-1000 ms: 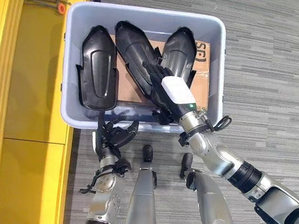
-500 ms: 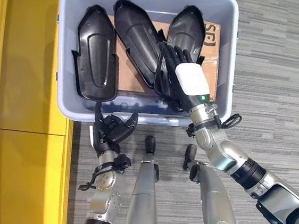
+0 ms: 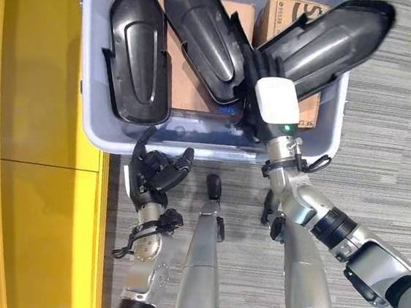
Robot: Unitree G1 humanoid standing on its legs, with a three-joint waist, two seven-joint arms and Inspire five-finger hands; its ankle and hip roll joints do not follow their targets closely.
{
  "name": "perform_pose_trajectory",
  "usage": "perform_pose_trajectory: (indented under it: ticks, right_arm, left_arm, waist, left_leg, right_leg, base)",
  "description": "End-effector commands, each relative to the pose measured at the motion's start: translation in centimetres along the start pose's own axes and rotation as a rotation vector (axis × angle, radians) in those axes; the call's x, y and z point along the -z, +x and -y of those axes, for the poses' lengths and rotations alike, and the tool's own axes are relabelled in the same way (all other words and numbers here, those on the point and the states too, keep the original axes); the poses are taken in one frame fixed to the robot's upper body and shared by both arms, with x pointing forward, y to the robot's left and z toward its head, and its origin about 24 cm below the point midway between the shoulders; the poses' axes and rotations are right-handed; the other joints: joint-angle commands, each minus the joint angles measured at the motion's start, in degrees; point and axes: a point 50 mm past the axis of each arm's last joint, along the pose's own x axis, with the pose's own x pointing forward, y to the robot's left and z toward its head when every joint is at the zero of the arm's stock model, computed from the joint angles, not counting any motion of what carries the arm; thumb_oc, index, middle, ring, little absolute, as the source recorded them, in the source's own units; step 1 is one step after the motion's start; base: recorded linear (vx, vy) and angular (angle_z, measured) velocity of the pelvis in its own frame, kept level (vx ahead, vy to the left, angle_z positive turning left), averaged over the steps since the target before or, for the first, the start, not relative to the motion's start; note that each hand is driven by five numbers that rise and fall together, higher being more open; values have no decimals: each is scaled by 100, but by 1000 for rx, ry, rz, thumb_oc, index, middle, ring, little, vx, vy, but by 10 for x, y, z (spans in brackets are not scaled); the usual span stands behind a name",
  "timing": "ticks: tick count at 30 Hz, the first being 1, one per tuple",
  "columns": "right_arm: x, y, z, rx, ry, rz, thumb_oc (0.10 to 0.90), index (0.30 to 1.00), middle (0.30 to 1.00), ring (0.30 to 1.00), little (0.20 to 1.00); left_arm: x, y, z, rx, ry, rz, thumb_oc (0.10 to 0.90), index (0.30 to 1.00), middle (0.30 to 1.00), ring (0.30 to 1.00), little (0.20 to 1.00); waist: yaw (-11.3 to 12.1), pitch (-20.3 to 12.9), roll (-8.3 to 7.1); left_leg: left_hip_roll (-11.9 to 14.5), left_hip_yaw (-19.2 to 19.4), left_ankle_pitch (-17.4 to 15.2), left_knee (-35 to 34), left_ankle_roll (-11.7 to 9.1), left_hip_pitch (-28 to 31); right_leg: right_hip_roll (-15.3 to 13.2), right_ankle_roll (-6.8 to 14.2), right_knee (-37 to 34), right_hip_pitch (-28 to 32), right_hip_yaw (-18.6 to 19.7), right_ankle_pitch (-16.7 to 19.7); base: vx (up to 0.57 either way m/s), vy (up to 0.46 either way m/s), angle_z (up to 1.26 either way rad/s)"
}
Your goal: Move parts from the plastic box to the shelf.
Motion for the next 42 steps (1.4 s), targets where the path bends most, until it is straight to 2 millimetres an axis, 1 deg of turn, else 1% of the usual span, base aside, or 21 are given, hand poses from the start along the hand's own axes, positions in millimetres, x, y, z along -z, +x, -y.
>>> perform_pose_trajectory:
  ticks: [1,5,6,7,8,13,19,25,28,34,35,38,39,40,42]
  right_arm:
    - [-7,17,21,127,56,-1,900,1000,1000,1000,1000]
    - [-4,14,14,99,84,-36,900,1000,1000,1000,1000]
    - [-2,13,13,91,81,-41,839,915,915,915,915]
    - [-1,11,10,82,91,-57,602,583,583,583,583]
    - [-1,10,8,73,99,-61,400,300,300,300,300]
    - [0,2,2,29,128,-75,400,300,300,300,300]
    - [-4,2,2,16,141,-50,400,300,300,300,300]
    - [-7,6,9,29,146,-11,400,300,300,300,300]
    - [-9,9,18,52,152,23,400,300,300,300,300]
    - [-16,8,35,73,181,113,400,300,300,300,300]
    - [-17,8,39,80,185,131,400,300,300,300,300]
    - [-23,6,49,86,183,220,400,300,300,300,300]
    - [-27,4,55,81,191,266,400,300,300,300,300]
    - [-28,3,58,80,191,290,400,300,300,300,300]
    - [-32,-3,70,72,175,391,400,300,300,300,300]
  left_arm:
    - [24,-1,9,-15,7,-131,900,1000,1000,1000,1000]
    - [25,-1,10,-22,5,-140,900,1000,1000,1000,1000]
    - [26,-1,10,-22,6,-143,900,1000,1000,1000,1000]
    - [26,-1,9,-27,3,-146,900,1000,1000,1000,1000]
    - [26,-1,9,-29,5,-146,900,1000,1000,1000,1000]
    - [28,-1,8,-40,0,-155,900,1000,1000,1000,1000]
    - [28,-1,6,-41,5,-160,900,1000,1000,1000,1000]
    - [32,-1,4,-40,11,-178,900,1000,1000,1000,1000]
    - [34,0,2,-39,14,-187,900,1000,1000,1000,1000]
    - [36,1,-3,-46,19,-199,900,1000,1000,1000,1000]
    - [36,1,-4,-50,22,-199,900,1000,1000,1000,1000]
    - [36,1,-10,-59,32,-206,900,1000,1000,1000,1000]
    - [37,0,-15,-60,40,-210,900,1000,1000,1000,1000]
    - [38,-2,-17,-64,46,-218,900,1000,1000,1000,1000]
    - [42,-6,-25,-67,65,-243,900,1000,1000,1000,1000]
  waist:
    - [-109,-53,289]
    - [-128,-53,314]
    - [-128,-53,317]
    - [-132,-53,316]
    - [-141,-53,316]
    - [-172,-53,296]
    - [-186,-53,254]
    - [-208,-53,164]
    - [-218,-53,99]
    - [-238,-53,-50]
    - [-247,-53,-74]
    - [-247,-53,-152]
    - [-255,-88,-200]
    - [-256,-118,-217]
    - [-260,-343,-277]
  left_leg:
    - [10,101,-1395,699,69,235]
    - [-13,91,-1389,734,65,143]
    - [-17,96,-1392,739,64,137]
    - [-23,103,-1393,758,65,120]
    - [-24,111,-1392,755,67,120]
    - [-24,102,-1356,652,72,246]
    - [-5,122,-1291,462,66,522]
    - [37,151,-1129,29,38,1086]
    - [49,148,-1038,-237,17,1441]
    - [90,165,-902,-652,-13,2118]
    - [89,155,-851,-729,-12,2207]
    - [131,157,-833,-882,-39,2598]
    - [131,164,-786,-959,-31,2739]
    - [138,163,-771,-1020,-30,2821]
    - [171,116,-678,-1277,-45,3096]
  right_leg:
    - [-58,219,-524,247,137,57]
    - [-63,194,-426,143,150,21]
    - [-65,193,-415,138,146,14]
    - [-66,189,-410,133,156,19]
    - [-69,187,-404,125,153,21]
    - [-56,185,-466,214,187,57]
    - [-34,197,-644,454,183,135]
    - [17,239,-1111,1005,152,341]
    - [49,269,-1382,1350,137,441]
    - [71,312,-1805,2023,102,600]
    - [68,316,-1869,2102,95,643]
    - [98,341,-2007,2466,87,653]
    - [98,350,-2080,2584,89,691]
    - [101,353,-2097,2640,92,688]
    - [125,356,-2201,2837,67,671]
  base:
    - [0,0,0]
    - [4,13,4]
    - [-4,9,4]
    - [-6,15,5]
    - [-8,10,6]
    - [-2,2,1]
    - [0,0,0]
    - [-6,-1,-2]
    - [-10,-11,-8]
    - [-9,-11,-11]
    - [-8,-17,-9]
    - [-8,-13,-7]
    - [-8,-19,-10]
    - [-10,-34,-17]
    - [36,-53,-15]
